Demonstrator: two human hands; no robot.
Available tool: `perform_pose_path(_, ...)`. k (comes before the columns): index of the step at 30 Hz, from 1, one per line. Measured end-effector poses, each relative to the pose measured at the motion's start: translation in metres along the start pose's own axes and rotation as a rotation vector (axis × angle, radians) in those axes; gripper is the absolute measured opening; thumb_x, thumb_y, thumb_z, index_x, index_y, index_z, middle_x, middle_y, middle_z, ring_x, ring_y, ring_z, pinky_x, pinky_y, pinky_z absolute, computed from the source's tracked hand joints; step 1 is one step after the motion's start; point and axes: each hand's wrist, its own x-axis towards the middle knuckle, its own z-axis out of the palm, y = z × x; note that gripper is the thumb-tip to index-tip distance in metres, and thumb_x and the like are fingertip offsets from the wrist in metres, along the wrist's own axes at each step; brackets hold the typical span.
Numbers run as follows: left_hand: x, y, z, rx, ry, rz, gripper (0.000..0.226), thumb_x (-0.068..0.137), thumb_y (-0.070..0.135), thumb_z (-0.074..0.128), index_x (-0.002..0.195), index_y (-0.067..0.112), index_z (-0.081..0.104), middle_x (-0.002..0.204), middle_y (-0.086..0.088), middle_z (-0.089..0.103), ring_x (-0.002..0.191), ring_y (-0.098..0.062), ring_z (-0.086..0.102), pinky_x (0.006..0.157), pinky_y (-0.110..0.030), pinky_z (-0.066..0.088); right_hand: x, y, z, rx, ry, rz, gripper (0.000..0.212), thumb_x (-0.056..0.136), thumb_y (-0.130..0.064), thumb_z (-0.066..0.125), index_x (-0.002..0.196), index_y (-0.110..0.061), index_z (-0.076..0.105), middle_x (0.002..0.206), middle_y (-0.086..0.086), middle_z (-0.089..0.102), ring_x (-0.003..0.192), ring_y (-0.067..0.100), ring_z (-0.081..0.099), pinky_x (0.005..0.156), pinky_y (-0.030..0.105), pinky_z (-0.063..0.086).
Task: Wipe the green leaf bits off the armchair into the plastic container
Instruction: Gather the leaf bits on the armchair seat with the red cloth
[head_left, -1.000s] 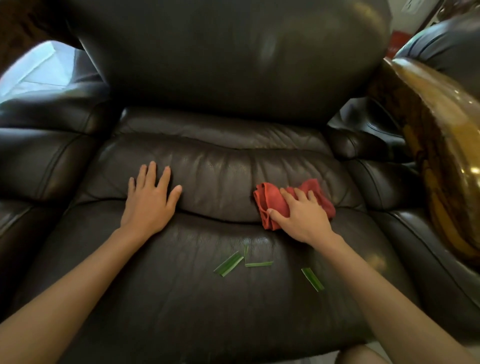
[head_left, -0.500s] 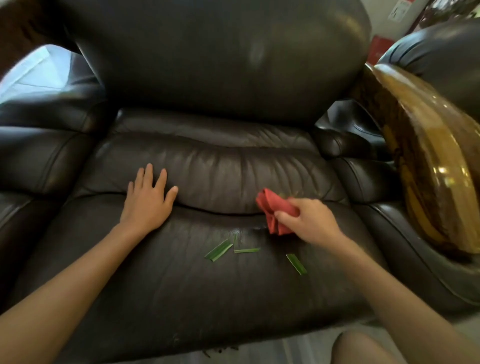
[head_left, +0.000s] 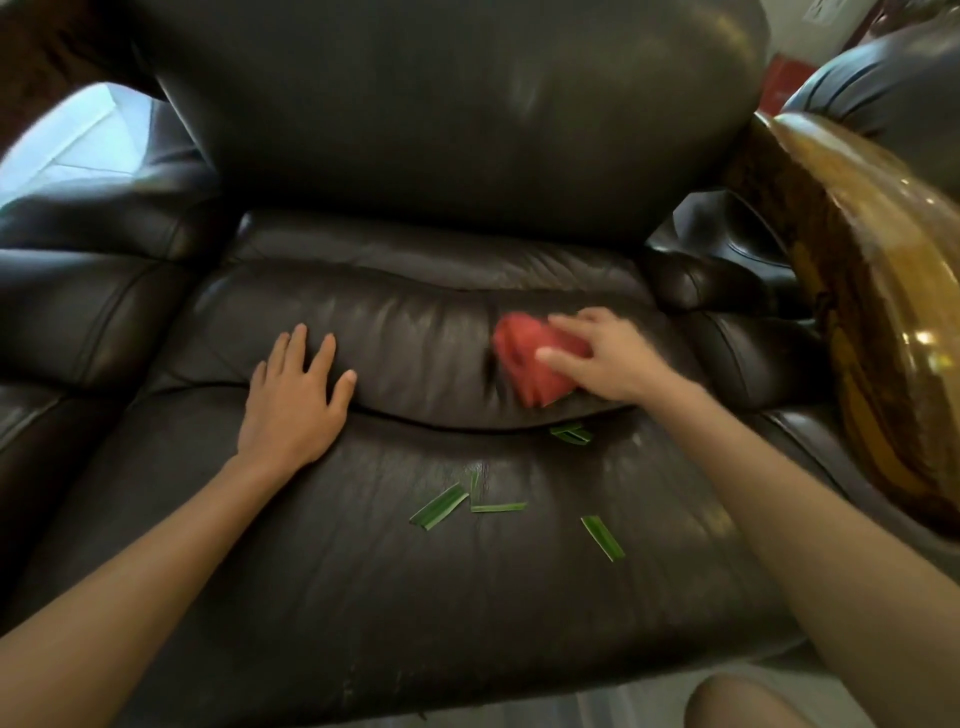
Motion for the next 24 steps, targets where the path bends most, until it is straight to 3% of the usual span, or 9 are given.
perform_pose_path(1, 0.0, 0.0, 0.0, 0.001, 0.004, -0.001, 0.059, 0.095, 0.044, 0.035, 0.146, 0.013, 0.033, 0.156, -0.02, 0.024, 0.145, -0.034, 0.019, 0.114, -0.05, 0.023, -0.003, 0.0, 0.016, -0.037, -0.08, 0.013, 0.069, 0.079, -0.067, 0.049, 0.138, -0.034, 0.039, 0.148, 0.015, 0.035, 0.135, 0.037, 0.031, 0.111, 0.05, 0.028)
perform_pose_path(3, -0.001, -0.001, 0.001, -0.004, 0.007, -0.002, 0.059, 0.095, 0.044, 0.035, 0.146, 0.014, 0.033, 0.156, -0.02, 0.024, 0.145, -0.034, 0.02, 0.114, -0.05, 0.023, -0.014, 0.003, 0.042, -0.139, -0.059, 0.002, 0.072, 0.079, -0.069, 0.046, 0.142, -0.037, 0.031, 0.152, 0.013, 0.027, 0.138, 0.039, 0.021, 0.111, 0.057, 0.024)
perform_pose_path(9, 0.0, 0.0, 0.001, -0.012, 0.007, -0.005, 0.06, 0.095, 0.046, 0.034, 0.146, 0.014, 0.033, 0.157, -0.019, 0.023, 0.145, -0.033, 0.018, 0.115, -0.05, 0.022, -0.037, 0.009, 0.059, -0.273, 0.128, -0.039, 0.061, 0.084, -0.067, 0.037, 0.134, -0.033, 0.04, 0.132, 0.007, 0.047, 0.117, 0.035, 0.041, 0.094, 0.051, 0.037)
perform_pose_path(15, -0.001, 0.001, -0.001, -0.021, -0.001, -0.005, 0.06, 0.095, 0.045, 0.034, 0.146, 0.014, 0.032, 0.157, -0.019, 0.022, 0.145, -0.033, 0.018, 0.116, -0.05, 0.021, -0.052, 0.007, 0.056, -0.183, 0.078, -0.024, 0.052, 0.086, -0.064, 0.035, 0.124, -0.031, 0.05, 0.118, 0.001, 0.059, 0.11, 0.03, 0.045, 0.089, 0.044, 0.032)
perform_pose_path(20, -0.002, 0.001, -0.003, -0.028, -0.01, -0.005, 0.06, 0.096, 0.045, 0.034, 0.147, 0.013, 0.031, 0.157, -0.02, 0.021, 0.145, -0.034, 0.017, 0.117, -0.05, 0.021, -0.066, 0.002, 0.041, -0.136, -0.002, -0.108, 0.045, 0.085, -0.06, 0.043, 0.11, -0.027, 0.062, 0.098, 0.005, 0.061, 0.098, 0.028, 0.05, 0.084, 0.04, 0.039)
perform_pose_path(22, -0.001, 0.001, -0.003, -0.03, -0.007, -0.005, 0.06, 0.096, 0.045, 0.034, 0.147, 0.013, 0.031, 0.157, -0.019, 0.021, 0.145, -0.033, 0.017, 0.117, -0.05, 0.021, -0.065, 0.004, 0.027, -0.048, -0.011, -0.126, 0.039, 0.085, -0.056, 0.048, 0.095, -0.023, 0.066, 0.085, 0.006, 0.064, 0.089, 0.027, 0.055, 0.077, 0.038, 0.043)
perform_pose_path(24, -0.002, 0.001, -0.003, -0.033, -0.004, -0.009, 0.06, 0.096, 0.044, 0.034, 0.147, 0.013, 0.031, 0.157, -0.02, 0.022, 0.145, -0.034, 0.017, 0.116, -0.05, 0.021, -0.061, 0.013, 0.012, 0.046, 0.085, -0.074, 0.039, 0.085, -0.053, 0.051, 0.089, -0.019, 0.069, 0.077, 0.007, 0.068, 0.079, 0.027, 0.062, 0.066, 0.034, 0.044)
